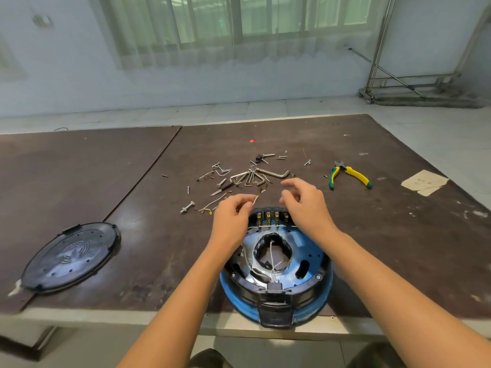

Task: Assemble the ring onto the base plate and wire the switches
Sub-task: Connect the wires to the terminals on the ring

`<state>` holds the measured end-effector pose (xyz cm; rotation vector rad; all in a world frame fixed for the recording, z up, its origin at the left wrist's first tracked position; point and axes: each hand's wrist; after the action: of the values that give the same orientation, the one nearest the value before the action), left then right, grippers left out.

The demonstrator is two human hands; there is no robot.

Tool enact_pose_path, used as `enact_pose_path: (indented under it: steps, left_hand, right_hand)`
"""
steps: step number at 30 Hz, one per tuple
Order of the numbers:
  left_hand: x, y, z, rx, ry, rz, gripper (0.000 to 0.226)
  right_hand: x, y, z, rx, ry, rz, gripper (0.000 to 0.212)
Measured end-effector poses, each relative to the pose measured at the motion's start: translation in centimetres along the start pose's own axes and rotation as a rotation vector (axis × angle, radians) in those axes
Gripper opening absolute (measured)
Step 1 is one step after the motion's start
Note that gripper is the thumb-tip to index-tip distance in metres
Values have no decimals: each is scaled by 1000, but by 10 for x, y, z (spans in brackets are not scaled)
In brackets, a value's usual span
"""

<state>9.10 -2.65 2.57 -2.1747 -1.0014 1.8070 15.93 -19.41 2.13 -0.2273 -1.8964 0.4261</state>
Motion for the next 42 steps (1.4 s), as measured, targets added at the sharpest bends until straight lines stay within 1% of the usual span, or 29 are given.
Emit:
enact_pose_path:
  steps: [2, 4, 5, 8, 11, 14, 16, 18, 21, 23, 24, 26, 28, 30, 32, 35, 38, 40, 42]
  left_hand:
    - [2, 0, 5, -22, 71, -37, 22]
    - [0, 1, 9, -9, 164, -102, 19]
    - [-1, 2, 11, 8, 206, -127, 19]
    - [0, 4, 14, 73, 274, -138, 20]
    - [4, 3, 18, 62, 280, -64, 19]
    - [8, 2, 18, 22, 281, -42, 27]
    - [8, 1, 14, 26, 267, -43, 30]
    - [8, 3, 11, 58, 254, -71, 34]
    - [9, 7, 10, 119, 228, -109, 52]
    - [12, 9, 10, 149, 257, -126, 48]
    - [12, 11, 11, 175, 293, -170, 46]
    - [12, 13, 15, 225, 368, -324, 52]
    - [12, 15, 17, 220, 413, -423, 58]
    - [12, 14, 15, 166, 406, -409, 47]
    - [11, 12, 14, 115, 356, -363, 36]
    - [11, 11, 14, 103, 306, -339, 32]
    - [11, 11, 13, 126, 274, -310, 30]
    - [12, 11, 11, 140, 220, -250, 27]
    - [14, 11, 9, 161, 151, -188, 25]
  right_hand:
    - [6, 9, 3, 71, 59, -188, 13]
    - [7, 16, 9, 169, 97, -307, 16]
    - [5, 18, 11, 184, 96, -330, 17]
    - [1, 18, 13, 132, 86, -357, 14]
    - [0, 11, 12, 139, 134, -420, 16]
    - [1, 2, 10, 184, 176, -395, 14]
    - [0, -2, 10, 201, 184, -363, 12]
    - [-2, -4, 10, 211, 168, -343, 14]
    - [-4, -4, 11, 232, 143, -349, 16]
    - [-3, -3, 11, 265, 114, -337, 16]
    - [-4, -2, 11, 293, 96, -314, 16]
    - [-5, -1, 12, 340, 63, -280, 15]
    - [-6, -1, 13, 372, 38, -283, 17]
    - [-5, -2, 14, 405, 10, -295, 17]
    - [-3, 0, 15, 436, -20, -267, 15]
    - [-3, 1, 15, 458, -25, -201, 13]
    - [-4, 2, 14, 411, -23, -153, 16]
    - [-4, 4, 14, 296, -49, -83, 15]
    - [-5, 3, 13, 174, -90, -19, 10]
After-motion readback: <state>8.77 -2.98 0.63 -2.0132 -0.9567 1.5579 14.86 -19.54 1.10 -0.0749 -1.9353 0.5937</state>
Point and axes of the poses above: each hand's wrist, its own z-axis away from the middle knuckle, its own y-axis out of the palm, x = y × z, and after that the axes turned 3 degrees about -z, right-handed
